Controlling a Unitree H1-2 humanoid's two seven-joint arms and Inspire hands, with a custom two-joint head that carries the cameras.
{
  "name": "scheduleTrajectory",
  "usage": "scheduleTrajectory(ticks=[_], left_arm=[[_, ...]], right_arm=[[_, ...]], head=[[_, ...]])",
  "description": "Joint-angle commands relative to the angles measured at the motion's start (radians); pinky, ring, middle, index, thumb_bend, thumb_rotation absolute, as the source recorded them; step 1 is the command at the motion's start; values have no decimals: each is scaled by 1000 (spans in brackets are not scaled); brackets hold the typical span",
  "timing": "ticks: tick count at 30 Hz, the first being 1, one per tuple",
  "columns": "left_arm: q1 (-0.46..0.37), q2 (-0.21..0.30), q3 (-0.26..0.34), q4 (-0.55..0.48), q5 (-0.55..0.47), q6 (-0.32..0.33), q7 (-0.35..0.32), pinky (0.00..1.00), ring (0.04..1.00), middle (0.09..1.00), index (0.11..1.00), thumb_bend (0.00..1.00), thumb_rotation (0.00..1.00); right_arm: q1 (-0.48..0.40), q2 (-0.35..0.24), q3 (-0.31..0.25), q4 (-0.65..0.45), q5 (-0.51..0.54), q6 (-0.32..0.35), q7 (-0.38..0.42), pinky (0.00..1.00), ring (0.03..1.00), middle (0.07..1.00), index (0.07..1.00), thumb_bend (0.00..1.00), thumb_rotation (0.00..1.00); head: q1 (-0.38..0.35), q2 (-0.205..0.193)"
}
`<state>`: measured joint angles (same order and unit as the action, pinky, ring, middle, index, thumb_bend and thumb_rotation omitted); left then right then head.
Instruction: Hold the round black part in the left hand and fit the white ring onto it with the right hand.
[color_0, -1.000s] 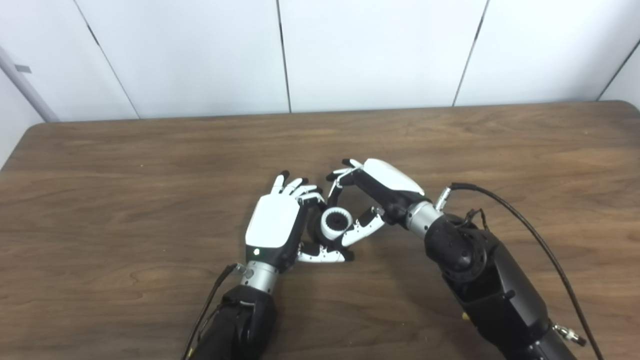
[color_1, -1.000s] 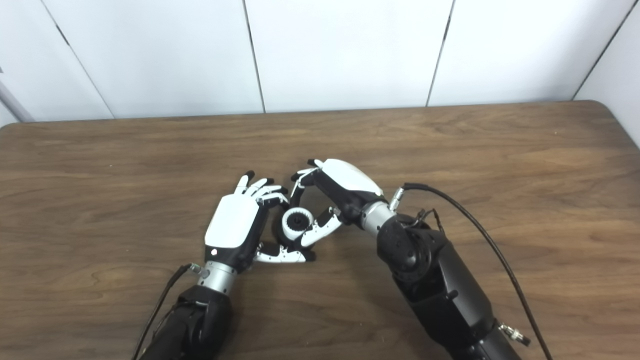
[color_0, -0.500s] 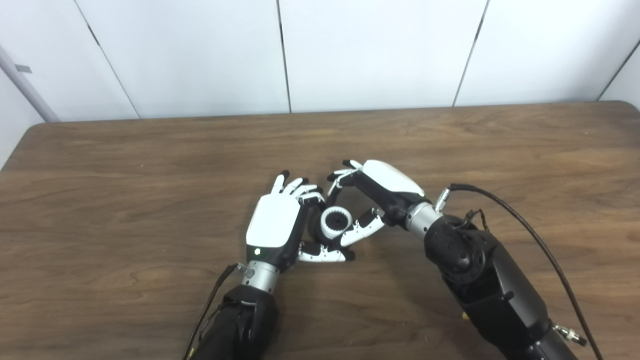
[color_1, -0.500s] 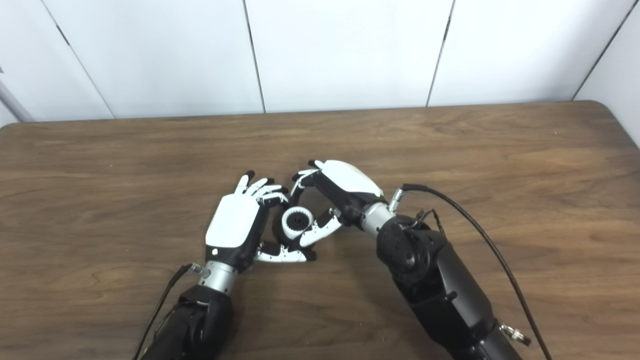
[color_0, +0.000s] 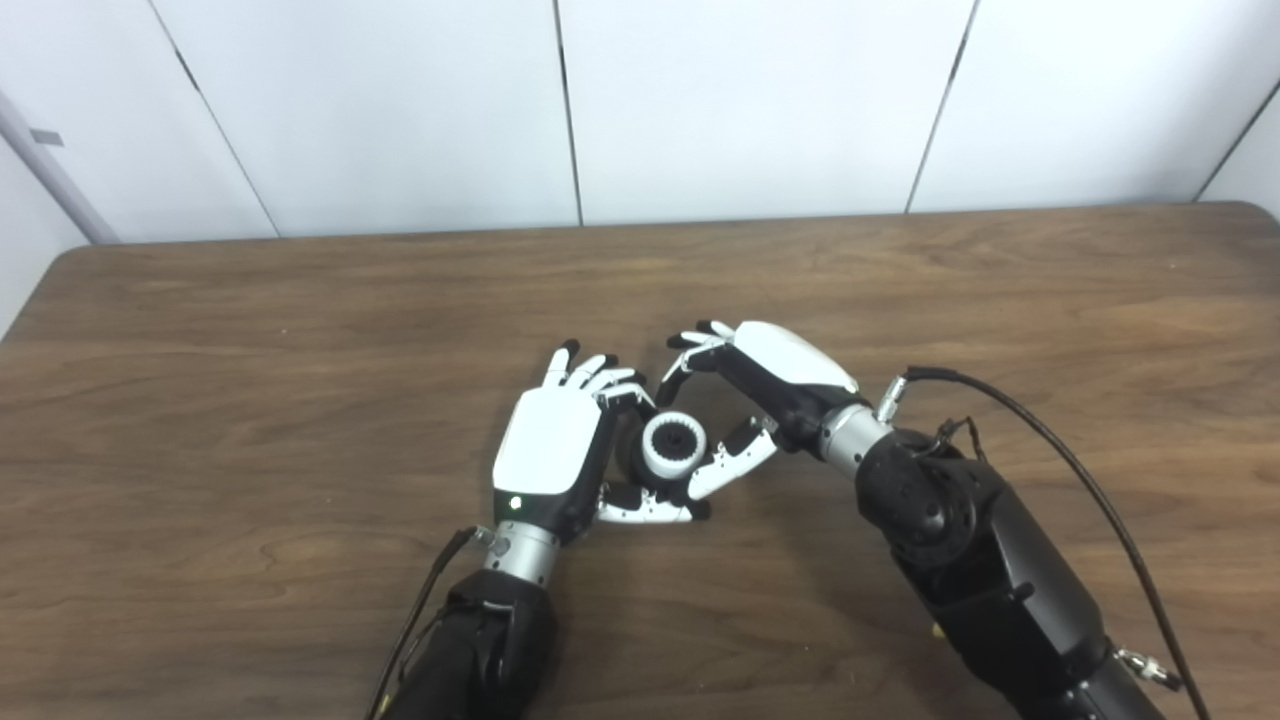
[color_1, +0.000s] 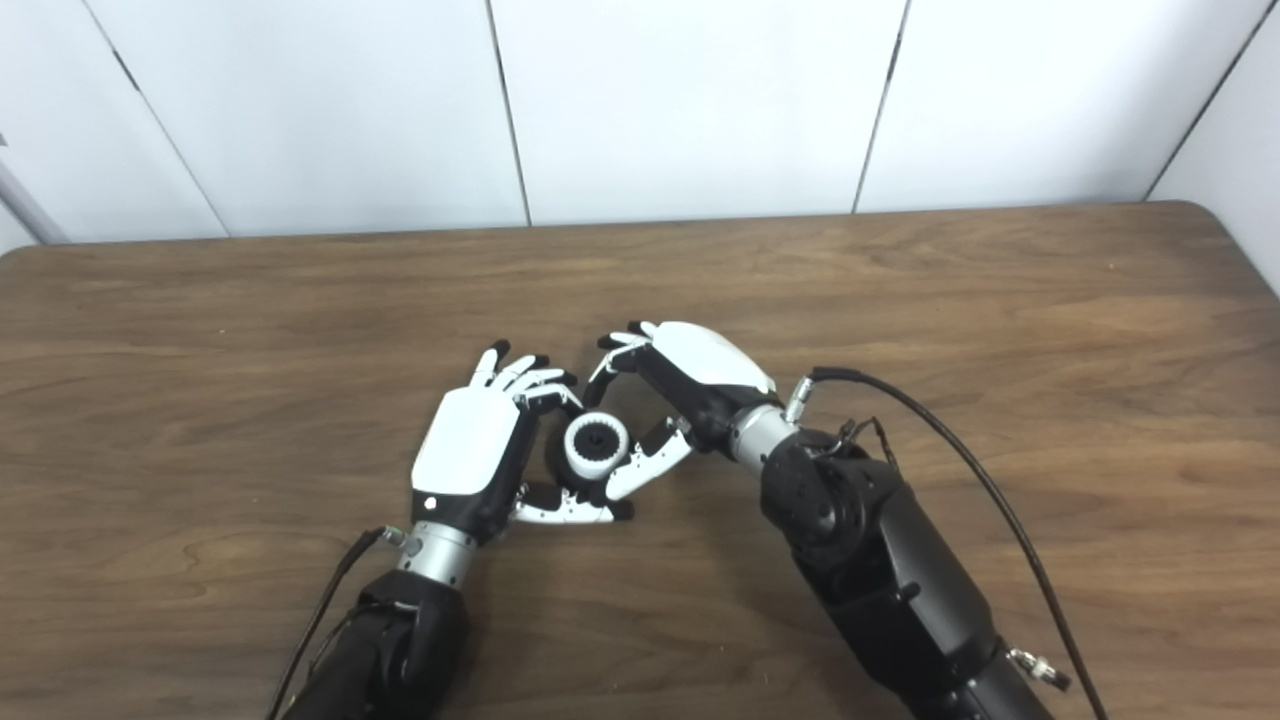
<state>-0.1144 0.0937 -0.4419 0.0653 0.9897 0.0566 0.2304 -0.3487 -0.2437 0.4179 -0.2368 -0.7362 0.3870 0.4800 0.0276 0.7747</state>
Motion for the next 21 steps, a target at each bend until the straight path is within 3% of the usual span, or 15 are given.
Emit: scheduleTrajectory(ticks=[1,16,21], left_arm=[[93,-12,-35,126,-8,-2,33,1000,874,773,484,525,61],[90,-8,-29,132,-18,-6,31,1000,875,770,484,525,59],[90,-5,-26,128,-23,-3,21,1000,878,769,484,525,60]], right_arm=[[-27,-9,-17,-39,-6,-14,-13,993,1000,918,697,1000,279],[-13,-46,-83,-115,20,2,2,997,994,899,721,1000,287],[-16,-67,-102,-162,7,44,35,986,995,910,738,1000,315]], head=[[0,1],[-11,-6],[-15,-10]])
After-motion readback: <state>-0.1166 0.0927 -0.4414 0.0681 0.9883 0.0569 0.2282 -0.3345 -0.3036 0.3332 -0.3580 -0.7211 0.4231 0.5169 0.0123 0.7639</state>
